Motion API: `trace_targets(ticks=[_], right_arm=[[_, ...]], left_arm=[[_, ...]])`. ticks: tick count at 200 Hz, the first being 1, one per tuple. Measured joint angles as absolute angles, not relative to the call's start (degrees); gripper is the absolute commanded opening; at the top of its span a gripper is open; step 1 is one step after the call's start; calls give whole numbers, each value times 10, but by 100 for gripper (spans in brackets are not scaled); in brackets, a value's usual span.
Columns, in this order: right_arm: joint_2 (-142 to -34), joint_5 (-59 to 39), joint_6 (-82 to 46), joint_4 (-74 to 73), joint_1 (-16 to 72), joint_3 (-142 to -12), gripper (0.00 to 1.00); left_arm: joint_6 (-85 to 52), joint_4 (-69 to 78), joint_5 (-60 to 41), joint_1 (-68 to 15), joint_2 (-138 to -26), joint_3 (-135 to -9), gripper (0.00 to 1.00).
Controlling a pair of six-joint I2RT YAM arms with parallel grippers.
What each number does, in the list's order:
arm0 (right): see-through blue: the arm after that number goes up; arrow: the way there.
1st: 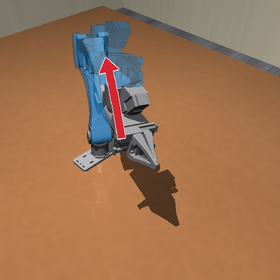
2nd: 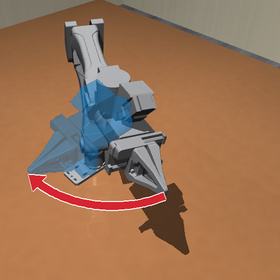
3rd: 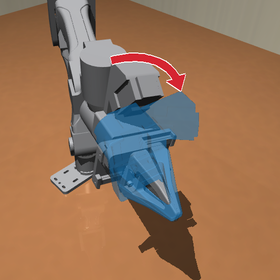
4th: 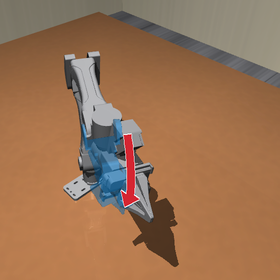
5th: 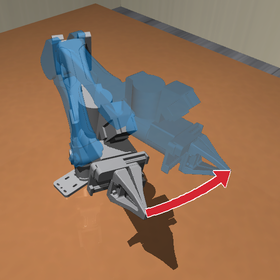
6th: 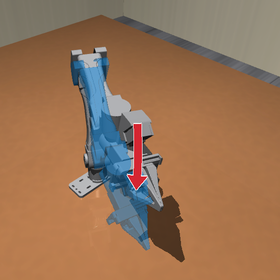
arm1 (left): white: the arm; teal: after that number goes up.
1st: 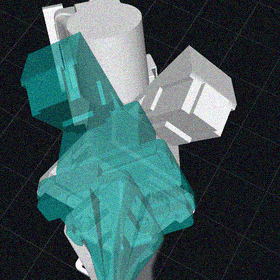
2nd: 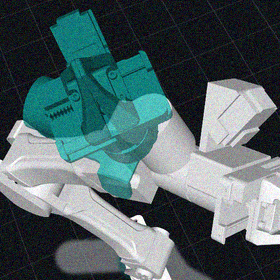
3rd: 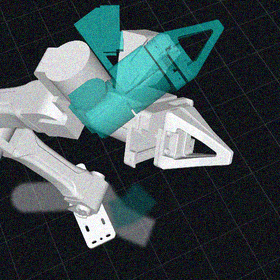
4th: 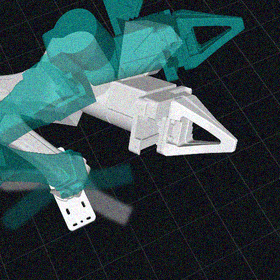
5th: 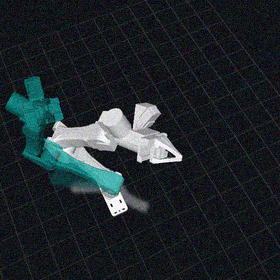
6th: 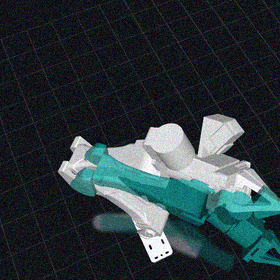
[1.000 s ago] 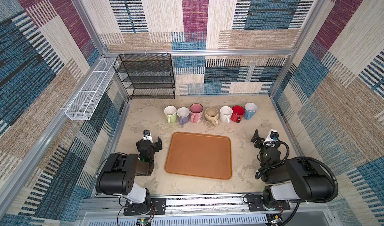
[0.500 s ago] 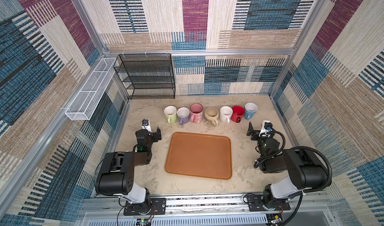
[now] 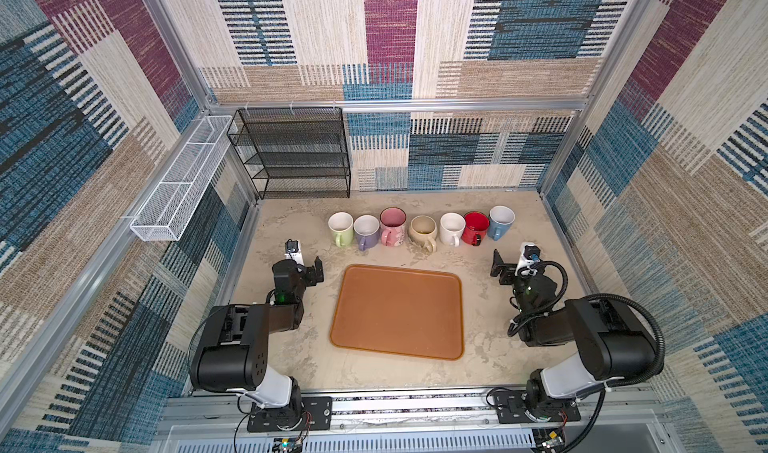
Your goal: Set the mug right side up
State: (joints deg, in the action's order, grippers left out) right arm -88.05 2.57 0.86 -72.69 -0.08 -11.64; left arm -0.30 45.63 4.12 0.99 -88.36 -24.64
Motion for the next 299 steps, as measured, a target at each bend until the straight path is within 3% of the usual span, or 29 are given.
trace_targets(ticks=[299], right_arm=[[-880,23,9,-727,-1,-116,99]], left_arm=[[-3,495,41,10,-876,-211,99]])
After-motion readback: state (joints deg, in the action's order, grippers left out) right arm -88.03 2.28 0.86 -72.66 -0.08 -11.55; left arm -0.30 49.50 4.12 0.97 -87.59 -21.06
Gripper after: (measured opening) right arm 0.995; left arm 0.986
